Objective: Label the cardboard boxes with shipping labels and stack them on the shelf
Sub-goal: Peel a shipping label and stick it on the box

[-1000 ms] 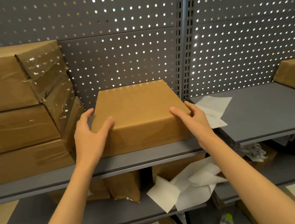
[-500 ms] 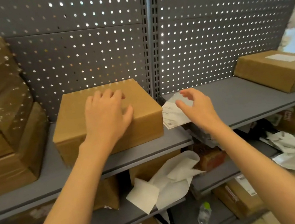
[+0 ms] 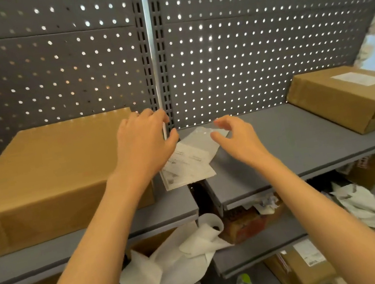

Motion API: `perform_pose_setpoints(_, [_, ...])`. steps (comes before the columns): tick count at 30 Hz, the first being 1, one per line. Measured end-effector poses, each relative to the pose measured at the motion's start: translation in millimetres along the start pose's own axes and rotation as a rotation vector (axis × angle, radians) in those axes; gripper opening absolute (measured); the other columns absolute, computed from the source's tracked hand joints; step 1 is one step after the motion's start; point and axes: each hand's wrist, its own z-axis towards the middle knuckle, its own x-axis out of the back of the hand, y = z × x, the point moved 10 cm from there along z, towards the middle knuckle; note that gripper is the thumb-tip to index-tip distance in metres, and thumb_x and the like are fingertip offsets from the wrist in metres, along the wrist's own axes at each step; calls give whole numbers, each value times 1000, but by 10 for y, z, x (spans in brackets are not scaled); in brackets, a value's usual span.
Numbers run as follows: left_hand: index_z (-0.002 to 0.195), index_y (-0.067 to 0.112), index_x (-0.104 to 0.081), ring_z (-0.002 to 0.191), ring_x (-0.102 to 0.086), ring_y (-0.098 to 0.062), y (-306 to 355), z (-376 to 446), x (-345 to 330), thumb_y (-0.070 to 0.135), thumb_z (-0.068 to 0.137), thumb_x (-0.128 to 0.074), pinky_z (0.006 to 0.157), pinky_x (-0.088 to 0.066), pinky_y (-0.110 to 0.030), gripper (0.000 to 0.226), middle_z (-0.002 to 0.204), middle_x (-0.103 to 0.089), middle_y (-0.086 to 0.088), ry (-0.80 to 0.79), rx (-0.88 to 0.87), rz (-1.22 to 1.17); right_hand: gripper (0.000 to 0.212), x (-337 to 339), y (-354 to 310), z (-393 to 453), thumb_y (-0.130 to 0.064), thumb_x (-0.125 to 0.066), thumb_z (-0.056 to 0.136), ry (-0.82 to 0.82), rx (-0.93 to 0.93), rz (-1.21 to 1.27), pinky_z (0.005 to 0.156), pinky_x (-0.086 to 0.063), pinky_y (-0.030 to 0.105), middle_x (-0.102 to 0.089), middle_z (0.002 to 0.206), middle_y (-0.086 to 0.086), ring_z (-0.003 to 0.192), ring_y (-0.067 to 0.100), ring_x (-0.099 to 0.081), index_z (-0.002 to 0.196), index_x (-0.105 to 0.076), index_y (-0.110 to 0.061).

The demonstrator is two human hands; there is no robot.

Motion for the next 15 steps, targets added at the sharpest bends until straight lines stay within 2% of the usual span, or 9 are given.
perform_pose_setpoints(4, [115,18,-60,98,-58,-25,73,142,-256,38,91,-50,77,-46,-34,33,110,-64,-3,-65,78,7,35,-94,121,270,-18,-55,91,-78,52,28,89,-32,16,-57,128,4,121,15,-49,126,-55,-11])
perform_pose_setpoints(8, [117,20,-58,99,-58,-23,132,182,-449,36,92,-50,76,-45,-33,31,112,-63,-2,-112,149,19,37,-305,179,461,-20,-55,91,-194,101,48,92,-34,21,-56,128,4,122,17,-48,127,-55,-13])
perform_pose_setpoints(12, [114,20,-58,94,-58,-17,71,160,-638,35,92,-51,68,-38,-25,28,108,-62,0,-170,222,41,41,-563,188,547,-24,-55,92,-333,138,34,100,-33,27,-51,136,4,128,18,-43,132,-51,-13])
perform_pose_setpoints(15, [110,19,-59,91,-59,-18,-14,139,-789,34,91,-52,68,-42,-28,25,104,-63,-1,-223,266,57,51,-748,196,557,-34,-55,93,-424,148,10,105,-31,32,-43,144,4,133,20,-38,138,-44,-14])
